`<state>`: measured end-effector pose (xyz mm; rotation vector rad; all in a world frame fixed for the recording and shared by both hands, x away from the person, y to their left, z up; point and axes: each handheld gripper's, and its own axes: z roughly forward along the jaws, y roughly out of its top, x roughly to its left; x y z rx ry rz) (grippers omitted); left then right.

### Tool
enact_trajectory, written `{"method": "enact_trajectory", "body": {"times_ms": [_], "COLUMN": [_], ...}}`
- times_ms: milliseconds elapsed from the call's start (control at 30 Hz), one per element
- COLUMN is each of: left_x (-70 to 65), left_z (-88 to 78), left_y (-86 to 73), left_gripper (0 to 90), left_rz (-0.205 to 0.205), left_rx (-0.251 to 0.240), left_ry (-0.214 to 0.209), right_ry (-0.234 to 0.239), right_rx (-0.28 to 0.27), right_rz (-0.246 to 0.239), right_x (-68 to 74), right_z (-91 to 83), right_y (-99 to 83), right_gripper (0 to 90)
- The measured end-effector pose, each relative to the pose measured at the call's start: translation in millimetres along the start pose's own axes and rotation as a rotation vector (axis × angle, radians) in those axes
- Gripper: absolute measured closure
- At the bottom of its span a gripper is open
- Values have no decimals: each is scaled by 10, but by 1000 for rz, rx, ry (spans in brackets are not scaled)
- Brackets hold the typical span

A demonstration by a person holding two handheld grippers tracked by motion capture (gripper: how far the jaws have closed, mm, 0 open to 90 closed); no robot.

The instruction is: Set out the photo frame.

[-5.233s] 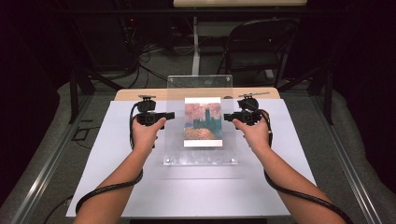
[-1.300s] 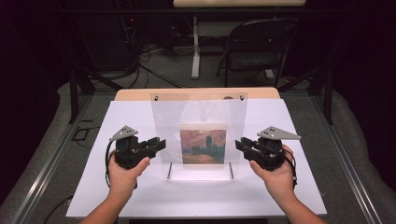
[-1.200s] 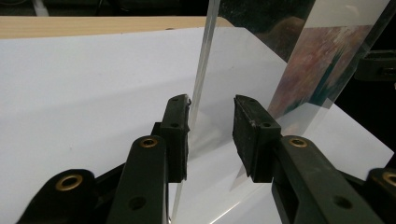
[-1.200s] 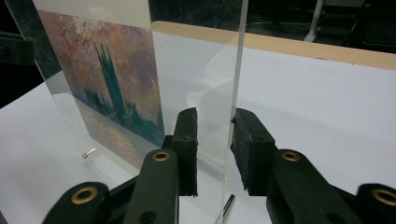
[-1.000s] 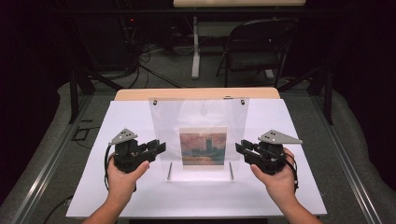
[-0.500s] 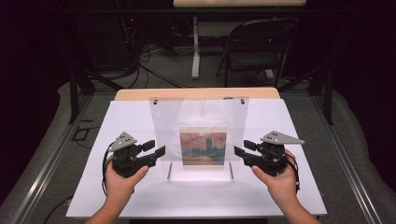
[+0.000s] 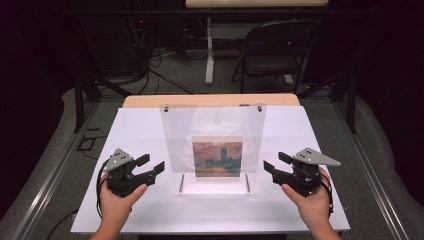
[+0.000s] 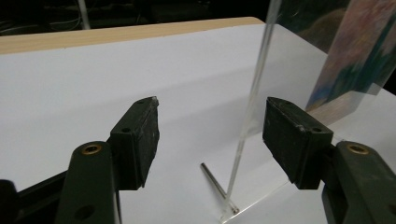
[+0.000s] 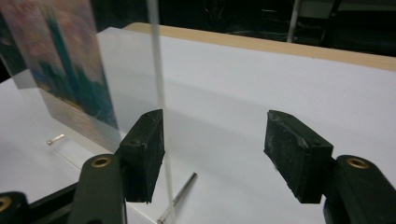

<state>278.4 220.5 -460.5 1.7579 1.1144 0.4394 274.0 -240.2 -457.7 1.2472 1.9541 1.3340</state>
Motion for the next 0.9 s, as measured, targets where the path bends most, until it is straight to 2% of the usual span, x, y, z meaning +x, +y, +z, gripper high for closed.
{"method": "enact_trajectory", "body": {"times_ms": [133,267,367,500,633,767,900], "left_x": [110,207,259,293,311,322,353], "left_z": [43,92,133,191,225,266,303], "left_y": [-126,-252,-343,-453,-523,-581,-609], "left_gripper": [357,358,358,359,363,367,368], "left_rz": [-30,-74,-73,-42,-52,-44,-59], "left_rx": [0,-6,3,7,19,42,53], "left_ry": [39,50,73,110,92,90,81], "right_ry": [-15,-33,-45,-56,-54,-50,-44], "right_rx": [11,22,22,41,58,87,110], "right_rz": [35,35,32,23,30,9,24], "right_x": [-89,-125,-138,-160,-170,-163,-179], "right_z": [12,39,81,141,186,244,302], "right_y": [-100,-207,-310,-434,-523,-609,-664], "right_gripper": [374,374,374,374,375,385,394]}}
